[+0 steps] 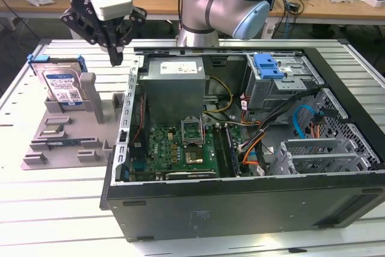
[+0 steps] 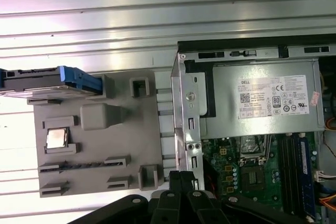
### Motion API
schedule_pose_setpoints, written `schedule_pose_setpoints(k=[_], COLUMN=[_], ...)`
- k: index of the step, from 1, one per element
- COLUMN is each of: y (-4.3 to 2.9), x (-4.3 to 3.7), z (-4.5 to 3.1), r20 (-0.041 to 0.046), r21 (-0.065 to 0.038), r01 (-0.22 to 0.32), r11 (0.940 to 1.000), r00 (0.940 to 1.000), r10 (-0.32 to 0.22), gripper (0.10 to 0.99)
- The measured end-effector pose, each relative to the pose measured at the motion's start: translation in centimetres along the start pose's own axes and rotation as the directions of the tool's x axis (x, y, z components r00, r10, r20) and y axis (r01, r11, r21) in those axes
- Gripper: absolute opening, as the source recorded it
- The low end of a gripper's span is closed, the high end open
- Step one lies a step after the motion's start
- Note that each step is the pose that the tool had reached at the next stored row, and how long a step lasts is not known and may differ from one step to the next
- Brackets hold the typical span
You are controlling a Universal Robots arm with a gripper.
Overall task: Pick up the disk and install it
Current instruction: 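Reach for the disk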
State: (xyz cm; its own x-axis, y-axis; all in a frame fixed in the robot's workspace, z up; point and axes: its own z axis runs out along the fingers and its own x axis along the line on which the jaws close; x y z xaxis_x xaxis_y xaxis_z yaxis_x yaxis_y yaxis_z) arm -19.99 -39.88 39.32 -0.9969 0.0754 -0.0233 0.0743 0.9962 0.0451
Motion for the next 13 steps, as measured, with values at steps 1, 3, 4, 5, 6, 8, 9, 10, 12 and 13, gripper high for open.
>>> schedule_pose_setpoints(k=[1, 3, 4, 5, 6, 8, 9, 10, 12, 13], y=[-0.01, -0.04, -0.05, -0.06, -0.08, -0.10, -0.11, -0.12, -0.15, -0.16], x=[0.17, 0.43, 0.62, 0.75, 1.07, 1.36, 1.51, 1.63, 2.02, 2.17], z=[-0.01, -0.01, -0.02, -0.02, -0.03, -0.03, -0.04, -0.04, -0.05, -0.06], r20=[0.0000, -0.0001, 0.0000, -0.0001, 0.0000, 0.0000, 0.0000, 0.0000, 0.0000, -0.0001], r21=[0.000, 0.000, 0.000, 0.000, 0.000, 0.000, 0.000, 0.000, 0.000, 0.000], r01=[0.000, 0.000, 0.000, 0.000, 0.000, 0.000, 0.000, 0.000, 0.000, 0.000], r11=[1.0000, 1.0000, 1.0000, 1.0000, 1.0000, 1.0000, 1.0000, 1.0000, 1.0000, 1.0000], r00=[1.0000, 1.0000, 1.0000, 1.0000, 1.0000, 1.0000, 1.0000, 1.0000, 1.0000, 1.0000], r10=[0.000, 0.000, 0.000, 0.000, 0.000, 0.000, 0.000, 0.000, 0.000, 0.000], gripper=[0.106, 0.106, 0.106, 0.106, 0.106, 0.106, 0.106, 0.106, 0.106, 0.106])
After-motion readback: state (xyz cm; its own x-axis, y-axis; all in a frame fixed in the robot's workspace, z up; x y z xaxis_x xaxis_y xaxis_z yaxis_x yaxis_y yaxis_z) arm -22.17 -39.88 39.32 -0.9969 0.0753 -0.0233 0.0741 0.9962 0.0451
